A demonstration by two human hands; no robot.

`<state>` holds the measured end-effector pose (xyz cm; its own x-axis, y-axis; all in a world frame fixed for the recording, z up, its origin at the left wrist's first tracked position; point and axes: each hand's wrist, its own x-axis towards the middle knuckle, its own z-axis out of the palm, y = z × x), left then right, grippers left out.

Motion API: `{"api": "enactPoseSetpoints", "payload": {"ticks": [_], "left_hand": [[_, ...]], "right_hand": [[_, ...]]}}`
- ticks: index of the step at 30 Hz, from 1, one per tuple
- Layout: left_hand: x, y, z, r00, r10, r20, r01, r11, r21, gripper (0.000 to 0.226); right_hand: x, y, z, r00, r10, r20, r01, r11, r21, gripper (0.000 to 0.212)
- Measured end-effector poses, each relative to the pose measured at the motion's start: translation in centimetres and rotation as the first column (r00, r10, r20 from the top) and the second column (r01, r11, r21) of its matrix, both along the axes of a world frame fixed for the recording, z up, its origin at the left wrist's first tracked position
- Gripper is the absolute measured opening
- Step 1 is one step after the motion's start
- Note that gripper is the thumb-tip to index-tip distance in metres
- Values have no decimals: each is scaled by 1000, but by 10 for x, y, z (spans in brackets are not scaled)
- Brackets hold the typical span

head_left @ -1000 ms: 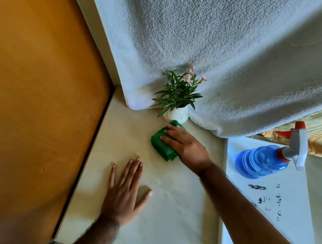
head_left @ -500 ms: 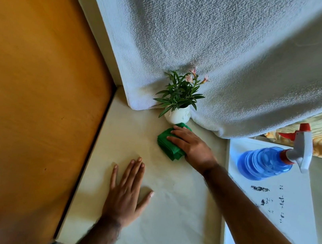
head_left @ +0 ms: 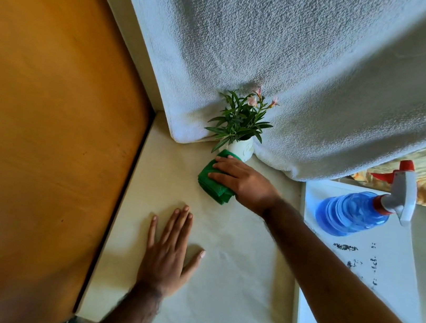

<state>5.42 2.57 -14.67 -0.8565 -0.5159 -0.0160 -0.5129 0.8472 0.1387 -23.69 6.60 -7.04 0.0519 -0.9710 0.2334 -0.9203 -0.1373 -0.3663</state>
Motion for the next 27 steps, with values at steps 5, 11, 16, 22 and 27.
{"api": "enactPoseSetpoints", "payload": {"ticks": [5, 11, 16, 22, 27], "left_hand": [[0, 1, -1, 1000, 6, 9, -6, 1000, 4, 92], [1, -1, -2, 1000, 14, 19, -14, 1000, 17, 93], [1, -1, 1, 1000, 7, 20, -8, 999, 35, 92], [0, 1, 14, 999, 0, 49, -3, 999, 50, 90], [1, 2, 16, 1000, 7, 20, -8, 999, 54, 87]], "right_hand": [[9, 5, -5, 973, -164, 165, 116, 957, 267, 71], [21, -1, 17, 968, -193, 161, 133, 937, 323, 67], [36, 44, 42, 963, -231, 142, 201, 959, 198, 60], [49, 136, 51, 914, -392, 103, 373, 914, 160, 65], [58, 213, 39, 802, -597, 13, 593, 798, 108, 67]]}}
